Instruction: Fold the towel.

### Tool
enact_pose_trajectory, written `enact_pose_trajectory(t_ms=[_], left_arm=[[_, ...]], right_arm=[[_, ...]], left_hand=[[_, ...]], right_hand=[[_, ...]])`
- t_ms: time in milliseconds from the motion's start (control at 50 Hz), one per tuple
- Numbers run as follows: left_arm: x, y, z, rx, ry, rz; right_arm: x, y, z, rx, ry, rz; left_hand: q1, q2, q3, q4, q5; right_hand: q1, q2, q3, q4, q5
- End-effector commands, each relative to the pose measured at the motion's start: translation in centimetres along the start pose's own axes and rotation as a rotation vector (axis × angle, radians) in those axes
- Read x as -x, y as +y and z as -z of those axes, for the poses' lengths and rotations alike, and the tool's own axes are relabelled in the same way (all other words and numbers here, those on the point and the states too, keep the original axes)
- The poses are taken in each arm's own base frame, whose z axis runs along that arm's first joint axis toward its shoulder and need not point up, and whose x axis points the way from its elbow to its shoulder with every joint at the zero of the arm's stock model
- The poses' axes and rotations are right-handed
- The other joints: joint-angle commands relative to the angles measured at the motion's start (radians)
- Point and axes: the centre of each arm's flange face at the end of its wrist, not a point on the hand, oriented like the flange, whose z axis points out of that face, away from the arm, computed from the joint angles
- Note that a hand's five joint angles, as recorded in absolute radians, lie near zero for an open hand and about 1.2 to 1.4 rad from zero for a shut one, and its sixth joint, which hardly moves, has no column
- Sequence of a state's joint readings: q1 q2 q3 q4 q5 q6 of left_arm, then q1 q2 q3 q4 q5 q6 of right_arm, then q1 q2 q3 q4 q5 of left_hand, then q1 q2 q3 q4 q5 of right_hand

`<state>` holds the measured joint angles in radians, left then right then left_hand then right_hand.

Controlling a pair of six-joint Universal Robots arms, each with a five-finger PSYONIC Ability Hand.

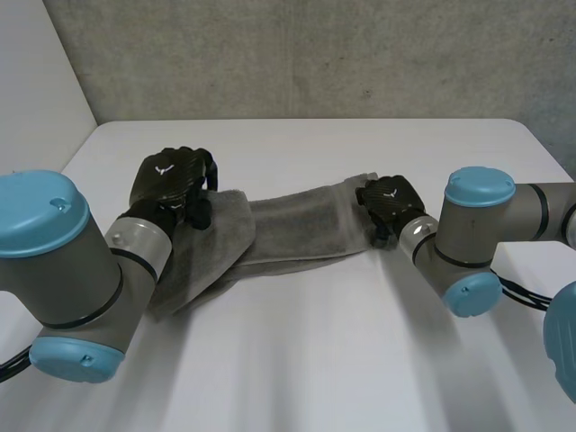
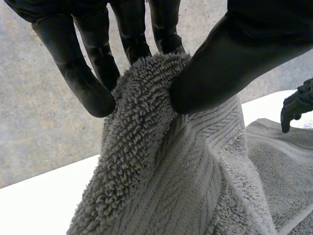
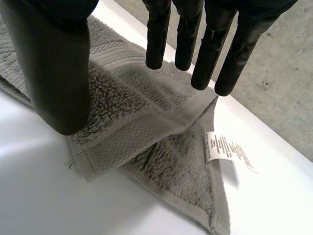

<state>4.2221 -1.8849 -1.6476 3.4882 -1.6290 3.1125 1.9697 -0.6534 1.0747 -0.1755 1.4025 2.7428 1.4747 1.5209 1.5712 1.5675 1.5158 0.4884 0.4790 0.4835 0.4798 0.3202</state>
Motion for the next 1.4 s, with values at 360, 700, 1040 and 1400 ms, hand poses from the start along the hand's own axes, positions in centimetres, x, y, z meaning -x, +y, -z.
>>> enact_pose_trajectory(t_ms=[360,700,1040,1400], left_arm=[[0.2,0.0,-0.3,-0.003,-0.002,-0.001],[1.2,-15.2,-0.9,-0.451,0.070,-0.029],[3.0,-6.3,1.2,-0.133,0.391,-0.058],[5.4,-2.8,3.5,0.080,0.621,-0.085]], right_arm=[[-2.2,-5.0,0.4,-0.120,0.054,0.010],[-13.1,-24.1,10.8,-0.726,0.423,-0.069],[-9.6,-13.8,12.2,-0.123,0.131,-0.067],[-5.9,-5.5,13.5,0.108,0.036,0.022]], left_hand=[[-0.078,-0.125,-0.175,-0.171,-0.294],[-0.078,-0.125,-0.175,-0.171,-0.294],[-0.078,-0.125,-0.175,-0.171,-0.294],[-1.279,-1.325,-1.376,-1.372,-1.495]], right_hand=[[0.908,0.917,0.913,0.916,0.902],[0.908,0.917,0.913,0.916,0.902],[0.908,0.917,0.913,0.916,0.902],[0.908,0.917,0.913,0.916,0.902]])
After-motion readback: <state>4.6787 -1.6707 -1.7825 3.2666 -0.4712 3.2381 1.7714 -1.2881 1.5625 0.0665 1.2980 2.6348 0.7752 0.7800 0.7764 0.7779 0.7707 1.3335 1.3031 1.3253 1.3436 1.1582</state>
